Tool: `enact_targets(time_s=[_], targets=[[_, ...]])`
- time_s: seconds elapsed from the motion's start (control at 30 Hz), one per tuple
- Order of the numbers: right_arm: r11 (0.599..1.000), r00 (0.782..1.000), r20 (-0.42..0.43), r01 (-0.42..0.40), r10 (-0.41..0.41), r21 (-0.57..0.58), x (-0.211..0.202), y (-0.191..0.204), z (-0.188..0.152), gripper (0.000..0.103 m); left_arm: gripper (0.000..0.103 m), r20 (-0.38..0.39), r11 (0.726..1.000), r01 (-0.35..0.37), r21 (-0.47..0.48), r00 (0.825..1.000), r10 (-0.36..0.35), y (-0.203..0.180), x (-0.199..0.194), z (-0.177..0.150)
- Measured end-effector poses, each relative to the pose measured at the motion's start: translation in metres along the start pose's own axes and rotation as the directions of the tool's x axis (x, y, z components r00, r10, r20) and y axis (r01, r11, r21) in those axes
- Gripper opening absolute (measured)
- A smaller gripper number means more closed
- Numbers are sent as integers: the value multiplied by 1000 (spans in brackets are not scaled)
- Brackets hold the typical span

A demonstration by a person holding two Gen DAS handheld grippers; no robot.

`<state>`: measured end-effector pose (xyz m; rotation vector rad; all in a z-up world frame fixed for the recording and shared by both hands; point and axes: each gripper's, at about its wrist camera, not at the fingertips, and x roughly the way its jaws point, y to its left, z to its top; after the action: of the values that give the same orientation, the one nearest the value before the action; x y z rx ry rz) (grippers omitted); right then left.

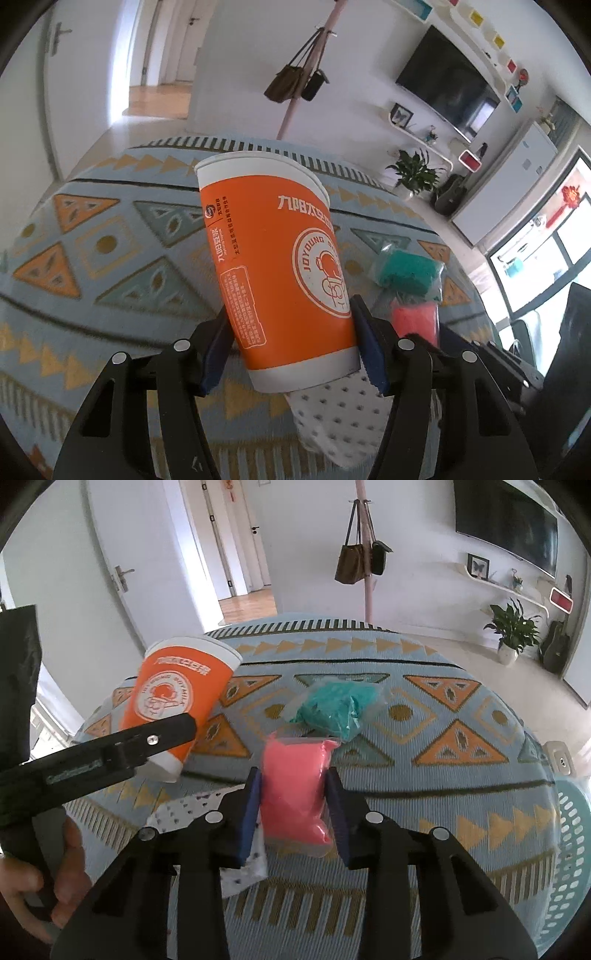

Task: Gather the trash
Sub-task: 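Carry the orange cup and pink packet to the teal basket and release both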

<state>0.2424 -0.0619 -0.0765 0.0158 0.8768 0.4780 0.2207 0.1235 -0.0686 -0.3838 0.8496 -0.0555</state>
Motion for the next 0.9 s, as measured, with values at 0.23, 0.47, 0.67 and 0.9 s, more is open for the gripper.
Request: enact_targets(time_s=[0.23, 0.47, 0.67, 0.9], targets=[[998, 996, 68, -55, 53, 26, -37, -5, -6, 31, 58, 64, 999, 35, 11, 997, -36, -9, -36, -11], [993, 982, 158, -109, 101, 45, -82, -15, 1, 31, 58, 108, 996, 70, 47, 991, -75, -28, -56, -12], [995, 969, 244, -59, 38, 78, -121, -38, 1, 31, 58, 126, 990, 107, 91, 985, -118, -53, -65, -15], [987, 941, 331, 18, -71, 162, -164, -83, -3, 31, 58, 142, 963, 177, 203, 968, -208, -117, -71, -15]])
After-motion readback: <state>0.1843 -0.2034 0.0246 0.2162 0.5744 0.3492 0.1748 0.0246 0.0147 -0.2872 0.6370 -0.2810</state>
